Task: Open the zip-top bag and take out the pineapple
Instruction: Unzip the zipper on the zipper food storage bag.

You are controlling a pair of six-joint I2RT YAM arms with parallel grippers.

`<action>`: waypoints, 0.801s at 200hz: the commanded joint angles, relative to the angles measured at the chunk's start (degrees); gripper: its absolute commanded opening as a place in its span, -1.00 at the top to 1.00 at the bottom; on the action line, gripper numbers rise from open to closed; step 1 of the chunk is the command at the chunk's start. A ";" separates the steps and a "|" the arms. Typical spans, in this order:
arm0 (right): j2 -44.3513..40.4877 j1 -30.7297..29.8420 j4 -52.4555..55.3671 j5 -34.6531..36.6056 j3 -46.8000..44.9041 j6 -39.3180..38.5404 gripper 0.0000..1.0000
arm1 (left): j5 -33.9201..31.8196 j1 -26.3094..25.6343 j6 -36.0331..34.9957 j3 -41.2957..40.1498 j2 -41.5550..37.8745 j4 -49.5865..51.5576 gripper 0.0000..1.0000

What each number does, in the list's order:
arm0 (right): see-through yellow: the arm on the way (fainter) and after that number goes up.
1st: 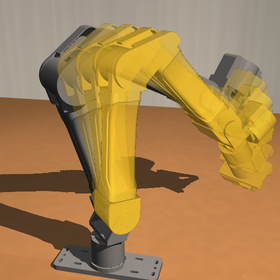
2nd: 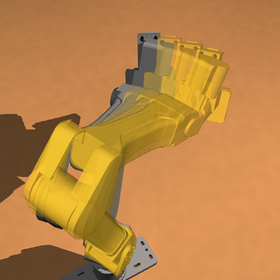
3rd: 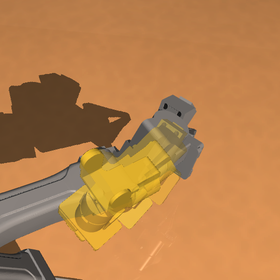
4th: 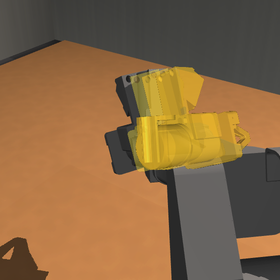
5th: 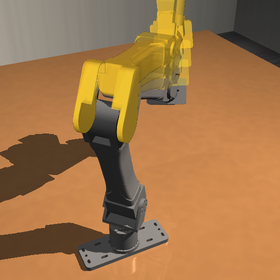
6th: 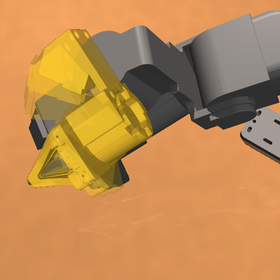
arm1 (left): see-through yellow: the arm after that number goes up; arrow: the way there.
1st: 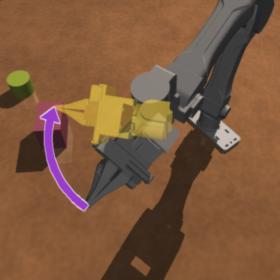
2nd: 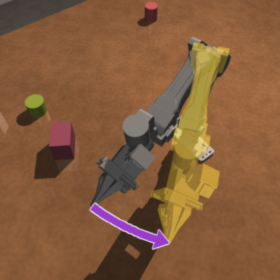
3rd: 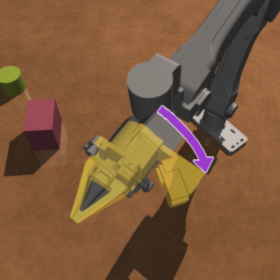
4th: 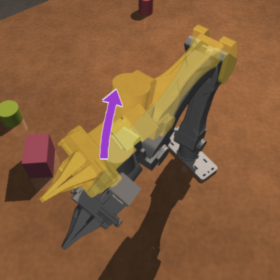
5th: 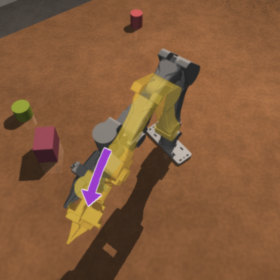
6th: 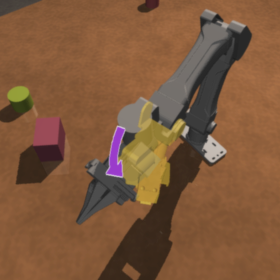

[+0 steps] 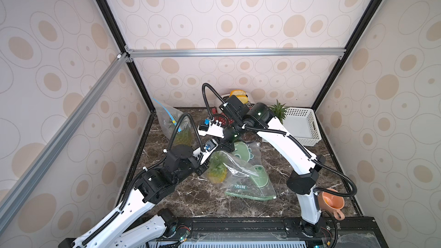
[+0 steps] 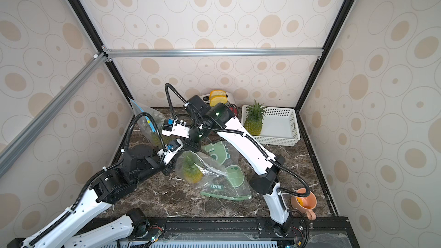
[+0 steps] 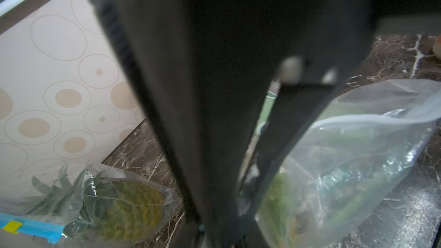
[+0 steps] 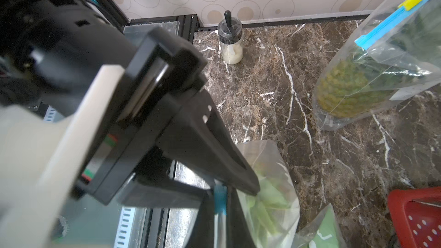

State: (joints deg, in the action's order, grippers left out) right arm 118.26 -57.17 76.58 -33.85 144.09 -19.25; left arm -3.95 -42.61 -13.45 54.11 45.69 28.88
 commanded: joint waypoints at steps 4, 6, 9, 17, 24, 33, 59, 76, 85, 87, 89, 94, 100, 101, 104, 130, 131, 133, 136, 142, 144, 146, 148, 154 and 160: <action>-0.33 -1.36 2.88 -1.23 0.75 -1.50 0.97 | -0.30 1.39 -0.61 2.14 -0.03 -2.60 0.82; -0.31 -1.34 2.83 -1.11 0.71 -1.50 0.97 | -0.35 1.41 -0.61 2.14 -0.07 -2.63 0.83; -0.33 -1.37 2.84 -0.87 0.67 -1.54 0.97 | -0.50 1.55 -0.57 2.21 -0.08 -2.64 0.86; -0.37 -1.33 2.95 -0.08 0.53 -1.42 0.97 | -1.05 1.69 -0.43 2.31 -0.16 -2.61 0.91; -0.36 -1.36 3.05 0.47 0.41 -1.41 0.98 | -1.76 1.78 -0.39 2.40 -0.25 -2.54 0.96; -0.47 -1.37 3.05 1.03 0.10 -1.41 0.98 | -2.23 1.98 -0.34 2.57 -0.33 -2.43 1.00; -0.75 -1.31 3.27 1.86 -0.46 -1.41 0.99 | -3.74 2.68 0.42 2.89 -0.42 -2.52 1.00; -1.29 -1.32 3.40 3.02 -1.08 -1.62 0.99 | -4.39 3.44 0.85 3.27 -0.47 -2.35 1.00; -1.73 -1.32 3.40 3.78 -1.63 -1.60 0.99 | -4.49 3.84 0.96 3.76 -0.52 -1.88 1.00; -1.83 -1.31 3.36 3.96 -1.80 -1.63 0.99 | -4.51 4.00 0.97 3.91 -0.52 -1.76 1.00; -1.94 -1.33 3.33 4.09 -1.95 -1.60 0.99 | -4.61 4.13 0.97 4.01 -0.52 -1.67 1.00; -2.25 -1.32 3.32 4.63 -2.33 -1.59 0.99 | -4.76 4.34 0.97 4.30 -0.65 -1.36 1.00; -2.50 -1.32 3.31 5.15 -2.77 -1.66 0.99 | -4.95 4.54 0.98 4.71 -0.76 -0.98 1.00; -2.55 -1.35 3.32 5.21 -2.90 -1.71 0.99 | -4.99 4.59 0.98 4.84 -0.77 -0.91 1.00; -2.71 -1.37 3.25 5.46 -3.12 -1.68 0.99 | -5.08 4.68 0.97 5.05 -0.84 -0.61 1.00; -4.03 -1.23 2.79 7.87 -5.56 -1.62 1.00 | -6.17 5.08 0.71 7.40 -1.87 1.53 1.00; -4.06 -1.21 2.74 8.03 -5.66 -1.60 1.00 | -6.21 5.08 0.71 7.45 -1.94 1.66 1.00; -4.23 -1.24 2.69 8.25 -5.84 -1.63 1.00 | -6.26 5.08 0.64 7.64 -2.08 1.89 1.00; -4.41 -1.20 2.57 8.53 -6.06 -1.61 1.00 | -6.25 5.10 0.56 7.86 -2.17 2.30 1.00; -4.62 -1.26 2.54 8.98 -6.50 -1.59 1.00 | -6.38 5.07 0.45 8.53 -2.50 3.01 1.00; -4.62 -1.14 2.55 9.15 -6.55 -1.52 1.00 | -6.46 5.06 0.49 8.68 -2.59 3.19 1.00; -4.72 -1.16 2.53 9.30 -6.72 -1.50 1.00 | -6.61 5.05 0.52 8.90 -2.73 3.44 1.00; -4.77 -1.12 2.48 9.45 -6.85 -1.50 1.00 | -6.60 5.07 0.57 9.02 -2.87 3.63 1.00; -4.96 -1.02 2.44 9.90 -7.07 -1.41 1.00 | -6.60 5.08 0.46 9.49 -3.18 4.34 1.00; -5.02 -0.87 2.40 10.18 -7.30 -1.41 1.00 | -6.68 5.06 0.45 9.97 -3.55 5.03 1.00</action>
State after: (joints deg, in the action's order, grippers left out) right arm 114.89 -58.57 70.43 -28.34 139.04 -19.51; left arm -4.49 -39.24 -13.10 58.02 45.43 33.98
